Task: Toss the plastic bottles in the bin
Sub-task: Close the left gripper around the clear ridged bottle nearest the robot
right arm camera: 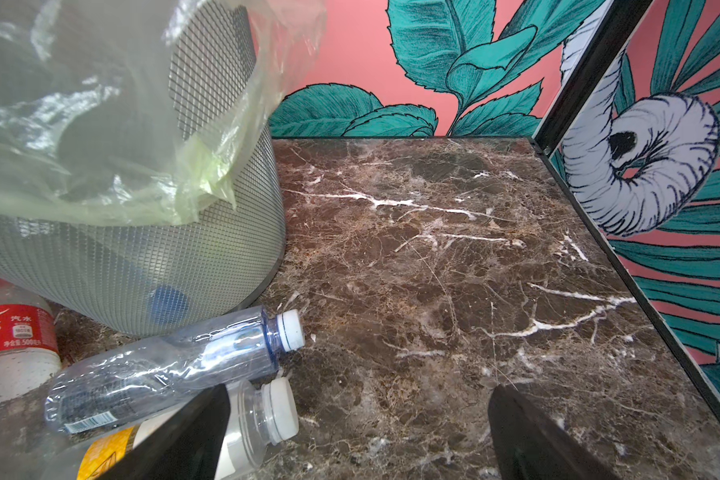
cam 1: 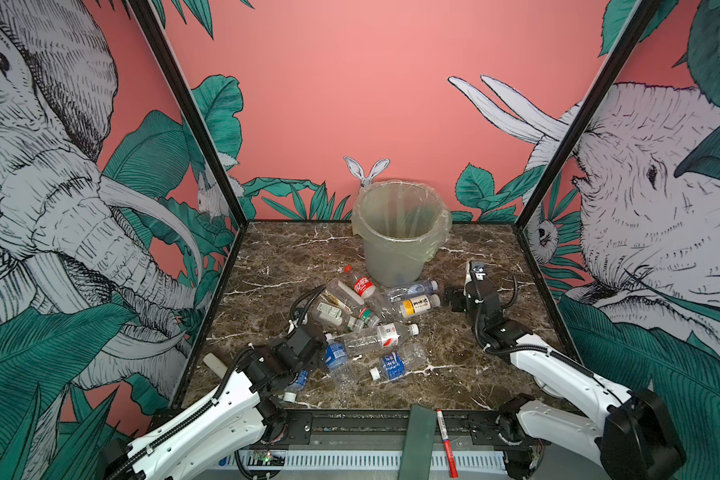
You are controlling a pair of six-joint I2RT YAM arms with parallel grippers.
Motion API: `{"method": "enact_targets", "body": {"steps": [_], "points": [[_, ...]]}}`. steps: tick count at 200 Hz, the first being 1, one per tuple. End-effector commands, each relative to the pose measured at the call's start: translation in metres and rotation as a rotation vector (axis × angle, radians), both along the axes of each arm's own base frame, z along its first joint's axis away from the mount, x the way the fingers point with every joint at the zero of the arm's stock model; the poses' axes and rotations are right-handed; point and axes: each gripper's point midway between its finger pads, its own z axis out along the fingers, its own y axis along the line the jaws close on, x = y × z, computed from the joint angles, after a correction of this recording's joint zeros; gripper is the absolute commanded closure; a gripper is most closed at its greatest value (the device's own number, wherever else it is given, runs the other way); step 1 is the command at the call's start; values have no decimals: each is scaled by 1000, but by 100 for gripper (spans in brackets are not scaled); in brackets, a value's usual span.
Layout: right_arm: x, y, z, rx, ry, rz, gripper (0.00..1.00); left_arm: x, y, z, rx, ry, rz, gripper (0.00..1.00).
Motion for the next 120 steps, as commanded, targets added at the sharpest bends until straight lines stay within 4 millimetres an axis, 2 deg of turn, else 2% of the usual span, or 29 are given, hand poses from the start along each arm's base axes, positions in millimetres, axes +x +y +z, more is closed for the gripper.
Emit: {"method": "enact_targets", "body": {"steps": [1, 120], "points": [[5, 1, 12, 22, -29, -10, 1, -11, 11, -15, 16, 49, 52, 9], [5, 5, 6, 62, -27, -3, 1, -25, 20, -46, 21, 135, 124, 9]]}}
